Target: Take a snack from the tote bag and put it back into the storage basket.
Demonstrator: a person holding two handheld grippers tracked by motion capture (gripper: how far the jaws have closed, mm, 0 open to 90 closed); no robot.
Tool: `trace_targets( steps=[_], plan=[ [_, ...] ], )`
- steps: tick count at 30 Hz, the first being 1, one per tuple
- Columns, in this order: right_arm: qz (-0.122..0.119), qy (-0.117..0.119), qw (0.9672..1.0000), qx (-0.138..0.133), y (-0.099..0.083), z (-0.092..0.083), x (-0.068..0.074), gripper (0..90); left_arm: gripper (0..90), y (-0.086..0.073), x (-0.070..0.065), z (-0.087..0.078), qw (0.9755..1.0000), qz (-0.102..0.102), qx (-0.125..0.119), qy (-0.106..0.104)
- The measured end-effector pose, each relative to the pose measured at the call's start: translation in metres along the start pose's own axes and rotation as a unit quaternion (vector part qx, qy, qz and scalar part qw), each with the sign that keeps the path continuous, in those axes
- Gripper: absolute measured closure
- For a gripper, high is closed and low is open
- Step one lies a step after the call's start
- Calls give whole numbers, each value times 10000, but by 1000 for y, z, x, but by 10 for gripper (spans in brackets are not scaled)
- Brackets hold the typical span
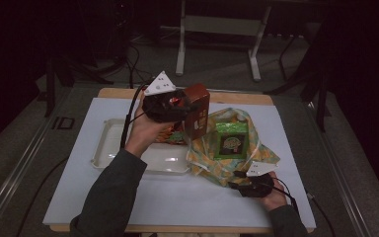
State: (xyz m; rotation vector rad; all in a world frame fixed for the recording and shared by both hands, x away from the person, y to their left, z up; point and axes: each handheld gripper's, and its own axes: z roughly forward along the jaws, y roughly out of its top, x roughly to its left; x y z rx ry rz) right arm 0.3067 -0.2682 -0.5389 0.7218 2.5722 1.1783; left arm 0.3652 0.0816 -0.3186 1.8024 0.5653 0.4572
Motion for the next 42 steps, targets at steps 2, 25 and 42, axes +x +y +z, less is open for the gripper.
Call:
trace_targets(
  steps=[2, 25, 42],
  plan=[
    [-1, -1, 10000, 5, 0, 0, 0, 493, 427, -1, 1, -2, 10000, 13, 17, -11],
    [9, 0, 10000, -2, 0, 0, 0, 493, 427, -31, 17, -18, 9994, -293, 163, -88],
    [4, -2, 10000, -2, 0, 0, 0, 492, 426, -42, 22, -25, 9991, -188, 370, -72]
  ],
)
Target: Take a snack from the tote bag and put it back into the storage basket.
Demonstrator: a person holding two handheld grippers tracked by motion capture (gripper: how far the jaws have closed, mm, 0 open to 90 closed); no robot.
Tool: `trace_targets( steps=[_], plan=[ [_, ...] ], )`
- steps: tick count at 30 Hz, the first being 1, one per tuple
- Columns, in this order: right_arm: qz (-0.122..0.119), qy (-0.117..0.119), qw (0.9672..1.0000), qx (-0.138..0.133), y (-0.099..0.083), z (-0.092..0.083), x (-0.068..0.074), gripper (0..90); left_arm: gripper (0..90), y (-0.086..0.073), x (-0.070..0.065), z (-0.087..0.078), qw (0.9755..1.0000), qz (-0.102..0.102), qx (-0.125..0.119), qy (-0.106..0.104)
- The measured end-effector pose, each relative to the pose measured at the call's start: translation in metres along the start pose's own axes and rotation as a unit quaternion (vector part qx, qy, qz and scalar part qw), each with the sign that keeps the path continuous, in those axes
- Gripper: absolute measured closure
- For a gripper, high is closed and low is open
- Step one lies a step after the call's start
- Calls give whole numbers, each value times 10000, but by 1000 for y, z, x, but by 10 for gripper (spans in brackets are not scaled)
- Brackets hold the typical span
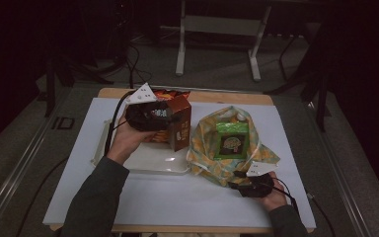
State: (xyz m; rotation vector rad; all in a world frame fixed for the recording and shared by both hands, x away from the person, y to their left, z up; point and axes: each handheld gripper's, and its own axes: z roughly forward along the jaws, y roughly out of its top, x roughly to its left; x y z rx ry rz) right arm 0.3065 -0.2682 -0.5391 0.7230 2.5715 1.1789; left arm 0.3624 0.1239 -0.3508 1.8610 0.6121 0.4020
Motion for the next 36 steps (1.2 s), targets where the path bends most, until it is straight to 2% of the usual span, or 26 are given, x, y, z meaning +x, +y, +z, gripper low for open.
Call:
trace_targets(
  steps=[10, 22, 36],
  plan=[
    [2, 7, 10000, -5, 0, 0, 0, 492, 426, -6, 4, -7, 9999, 65, 95, 5],
    [0, 3, 10000, 1, 0, 0, 0, 492, 427, -23, 11, -14, 9998, -25, 214, 7],
    [-5, -3, 10000, 3, 0, 0, 0, 492, 427, -32, 16, -24, 9989, 70, 457, 0]
  ],
)
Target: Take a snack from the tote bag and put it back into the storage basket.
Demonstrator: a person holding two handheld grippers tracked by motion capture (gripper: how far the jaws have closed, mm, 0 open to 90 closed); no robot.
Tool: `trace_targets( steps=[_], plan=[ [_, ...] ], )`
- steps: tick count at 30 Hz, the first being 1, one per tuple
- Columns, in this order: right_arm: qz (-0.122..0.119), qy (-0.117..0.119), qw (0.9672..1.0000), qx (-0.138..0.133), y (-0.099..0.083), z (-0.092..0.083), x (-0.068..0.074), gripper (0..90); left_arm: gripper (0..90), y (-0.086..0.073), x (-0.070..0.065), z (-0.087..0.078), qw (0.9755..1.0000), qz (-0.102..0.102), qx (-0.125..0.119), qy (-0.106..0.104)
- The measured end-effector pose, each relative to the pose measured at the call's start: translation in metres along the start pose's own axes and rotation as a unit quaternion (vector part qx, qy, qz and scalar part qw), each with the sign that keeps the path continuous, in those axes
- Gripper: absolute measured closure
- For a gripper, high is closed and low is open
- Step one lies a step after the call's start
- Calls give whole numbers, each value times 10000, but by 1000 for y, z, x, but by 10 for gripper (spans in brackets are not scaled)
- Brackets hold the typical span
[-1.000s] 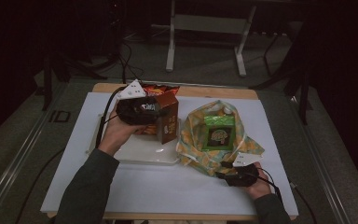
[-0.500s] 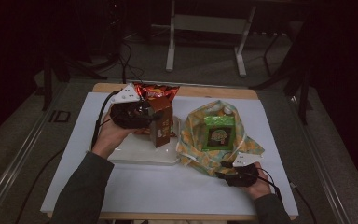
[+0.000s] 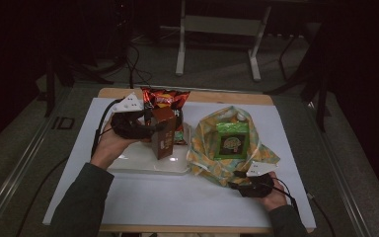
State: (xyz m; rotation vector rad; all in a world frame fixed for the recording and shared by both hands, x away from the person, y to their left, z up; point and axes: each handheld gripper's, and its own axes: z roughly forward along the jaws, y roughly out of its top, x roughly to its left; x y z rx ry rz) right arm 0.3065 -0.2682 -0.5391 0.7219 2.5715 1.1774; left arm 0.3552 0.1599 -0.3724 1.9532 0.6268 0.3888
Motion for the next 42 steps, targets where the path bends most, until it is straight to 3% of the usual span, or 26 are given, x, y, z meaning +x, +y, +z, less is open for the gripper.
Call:
trace_targets(
  steps=[21, 42],
  plan=[
    [5, 1, 10000, -2, 0, 0, 0, 492, 427, -15, 11, -18, 9992, 101, 384, 67],
    [23, 19, 10000, -11, 0, 0, -1, 494, 426, -24, 20, -35, 9949, 300, 953, 153]
  ],
)
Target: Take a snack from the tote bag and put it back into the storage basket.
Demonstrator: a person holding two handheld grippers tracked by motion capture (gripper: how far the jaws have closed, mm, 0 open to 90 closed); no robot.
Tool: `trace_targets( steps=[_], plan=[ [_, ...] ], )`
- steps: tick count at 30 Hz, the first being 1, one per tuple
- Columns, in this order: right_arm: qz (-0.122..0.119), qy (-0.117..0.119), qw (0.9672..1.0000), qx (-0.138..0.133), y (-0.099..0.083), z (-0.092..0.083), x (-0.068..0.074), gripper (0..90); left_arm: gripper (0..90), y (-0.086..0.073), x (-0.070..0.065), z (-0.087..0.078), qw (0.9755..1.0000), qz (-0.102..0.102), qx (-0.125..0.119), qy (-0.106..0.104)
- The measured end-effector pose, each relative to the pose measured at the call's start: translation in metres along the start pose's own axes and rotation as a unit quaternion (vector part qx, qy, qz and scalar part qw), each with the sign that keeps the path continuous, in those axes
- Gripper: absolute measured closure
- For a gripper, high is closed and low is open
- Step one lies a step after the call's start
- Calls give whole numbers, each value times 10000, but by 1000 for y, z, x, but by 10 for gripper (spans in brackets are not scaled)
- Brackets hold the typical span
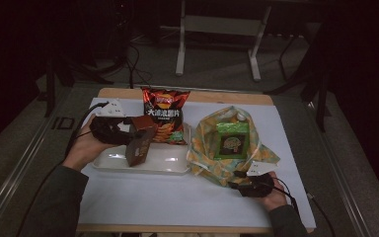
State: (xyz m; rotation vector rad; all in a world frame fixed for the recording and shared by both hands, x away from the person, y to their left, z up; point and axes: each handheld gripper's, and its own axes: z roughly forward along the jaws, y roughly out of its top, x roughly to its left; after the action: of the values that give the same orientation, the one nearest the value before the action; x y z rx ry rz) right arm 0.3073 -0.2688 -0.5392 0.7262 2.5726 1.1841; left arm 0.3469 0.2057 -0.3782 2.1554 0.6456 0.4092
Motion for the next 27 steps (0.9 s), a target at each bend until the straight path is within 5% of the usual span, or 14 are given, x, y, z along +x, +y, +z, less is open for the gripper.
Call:
trace_targets(
  steps=[15, 27],
  plan=[
    [-2, -6, 10000, 1, 0, 0, 0, 494, 426, -5, 0, 8, 9995, 116, 293, -32],
    [-6, -9, 10000, 4, 0, 0, 0, 494, 423, -4, -3, 16, 9998, 117, 110, -113]
  ],
)
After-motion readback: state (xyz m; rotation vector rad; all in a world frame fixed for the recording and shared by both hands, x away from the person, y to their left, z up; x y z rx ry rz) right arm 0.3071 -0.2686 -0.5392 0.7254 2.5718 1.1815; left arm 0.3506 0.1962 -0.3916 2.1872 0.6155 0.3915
